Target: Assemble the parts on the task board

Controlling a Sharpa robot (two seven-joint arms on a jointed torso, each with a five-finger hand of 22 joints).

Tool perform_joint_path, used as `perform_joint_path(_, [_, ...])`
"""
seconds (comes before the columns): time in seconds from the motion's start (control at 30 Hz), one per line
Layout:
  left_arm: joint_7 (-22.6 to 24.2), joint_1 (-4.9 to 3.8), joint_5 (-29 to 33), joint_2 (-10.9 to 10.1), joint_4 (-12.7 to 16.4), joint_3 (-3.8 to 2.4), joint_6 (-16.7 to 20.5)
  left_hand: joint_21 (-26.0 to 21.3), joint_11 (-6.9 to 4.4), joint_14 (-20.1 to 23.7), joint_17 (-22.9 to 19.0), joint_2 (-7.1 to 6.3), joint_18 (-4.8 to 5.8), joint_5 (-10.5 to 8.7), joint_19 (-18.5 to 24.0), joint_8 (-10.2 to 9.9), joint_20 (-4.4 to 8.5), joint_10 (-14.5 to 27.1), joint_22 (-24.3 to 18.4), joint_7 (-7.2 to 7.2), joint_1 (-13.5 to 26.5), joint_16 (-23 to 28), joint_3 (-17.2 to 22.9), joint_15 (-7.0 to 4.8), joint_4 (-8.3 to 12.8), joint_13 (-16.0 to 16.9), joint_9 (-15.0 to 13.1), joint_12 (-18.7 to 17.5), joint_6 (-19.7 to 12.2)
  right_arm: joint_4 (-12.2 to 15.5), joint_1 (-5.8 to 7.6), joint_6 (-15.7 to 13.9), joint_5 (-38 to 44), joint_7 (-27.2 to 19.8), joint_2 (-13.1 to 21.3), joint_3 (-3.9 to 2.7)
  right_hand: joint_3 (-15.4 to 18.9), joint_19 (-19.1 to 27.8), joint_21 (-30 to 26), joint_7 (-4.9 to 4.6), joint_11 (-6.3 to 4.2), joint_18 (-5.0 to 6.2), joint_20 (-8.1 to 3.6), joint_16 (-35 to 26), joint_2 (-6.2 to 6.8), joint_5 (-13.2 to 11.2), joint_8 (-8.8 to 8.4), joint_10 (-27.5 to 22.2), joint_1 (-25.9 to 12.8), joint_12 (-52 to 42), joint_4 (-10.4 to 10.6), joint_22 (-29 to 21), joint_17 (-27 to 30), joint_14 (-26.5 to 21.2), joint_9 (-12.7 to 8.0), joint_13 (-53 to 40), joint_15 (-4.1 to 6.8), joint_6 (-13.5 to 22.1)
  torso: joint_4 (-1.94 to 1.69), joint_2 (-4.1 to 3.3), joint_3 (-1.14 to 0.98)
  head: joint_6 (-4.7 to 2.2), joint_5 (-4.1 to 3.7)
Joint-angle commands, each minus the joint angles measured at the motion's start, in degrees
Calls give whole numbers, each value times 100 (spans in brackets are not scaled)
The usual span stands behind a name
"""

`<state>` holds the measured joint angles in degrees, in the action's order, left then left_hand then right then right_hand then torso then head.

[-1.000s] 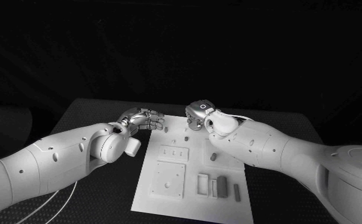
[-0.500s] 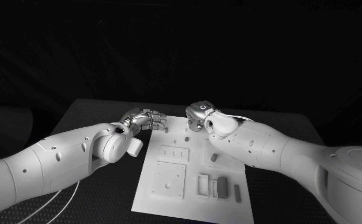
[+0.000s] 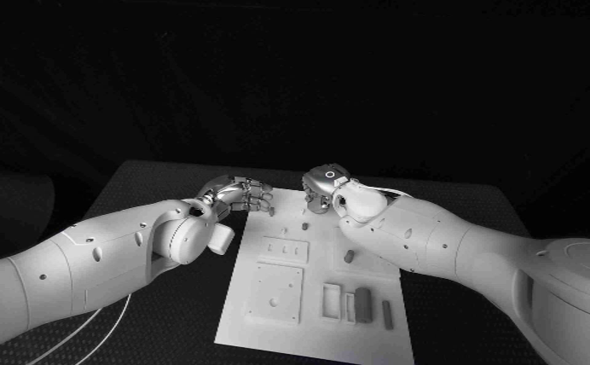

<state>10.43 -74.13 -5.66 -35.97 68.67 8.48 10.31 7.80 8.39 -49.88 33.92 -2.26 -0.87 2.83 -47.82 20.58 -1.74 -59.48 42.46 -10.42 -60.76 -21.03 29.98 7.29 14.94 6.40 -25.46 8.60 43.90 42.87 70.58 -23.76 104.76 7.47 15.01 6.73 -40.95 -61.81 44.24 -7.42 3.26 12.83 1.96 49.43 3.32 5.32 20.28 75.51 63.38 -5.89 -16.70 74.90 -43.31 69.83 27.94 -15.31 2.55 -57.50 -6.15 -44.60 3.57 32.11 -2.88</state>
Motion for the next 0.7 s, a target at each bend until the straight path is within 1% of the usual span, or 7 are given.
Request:
perform_joint_path(0.03, [34,-18,-14,4,10,-6,-61,-36,-10,-33,10,-2,31,-1,-35,-27,9,-47,2,19,15,39,-26,8,23,-9,7,-20,12,-51,0,7,34,14,-43,2,-30,4,23,112,16,217,-34,20,-19,16,1,-2,32,23,10,137,12,-36,157,-9,22,-128,-3,3,3,9,-12])
perform_joint_path(0.23, [32,-28,-14,1,10,-6,-58,-38,-10,-33,12,-3,31,-1,-36,-27,9,-48,2,19,16,42,-27,9,23,-9,7,-22,13,-78,0,-7,18,11,-68,2,-36,19,31,106,24,217,-31,18,-23,16,-9,-15,34,40,10,138,17,-47,156,-13,14,-117,-1,1,2,12,-13])
perform_joint_path(0.47, [29,-45,-14,12,17,-7,-66,-40,-11,-34,15,-5,30,-1,-37,-27,10,-50,3,19,14,44,-27,8,24,-10,7,-24,14,-138,1,69,-28,-28,-99,2,-40,30,45,97,34,217,-27,22,-30,16,-26,-37,33,65,11,138,21,-51,152,-15,4,-97,-5,-2,5,14,-13])
perform_joint_path(0.57, [28,-52,-14,13,20,-7,-65,-41,-11,-35,16,-5,30,-1,-38,-28,10,-51,3,19,14,45,-28,8,25,-10,7,-25,14,-163,1,97,-41,-31,-122,2,-39,34,51,93,38,217,-26,24,-30,15,-32,-44,30,73,13,137,22,-51,151,-17,1,-90,-7,-3,2,19,-12])
perform_joint_path(0.7, [24,-59,-14,13,23,-7,-65,-41,-11,-35,17,-6,30,-1,-38,-28,10,-51,3,19,14,46,-28,9,25,-10,8,-26,14,-190,1,172,-92,-45,-137,3,-46,67,67,61,69,217,-20,27,-4,15,-82,-119,47,136,7,135,30,-70,137,-14,-28,-18,-4,1,1,30,-2])
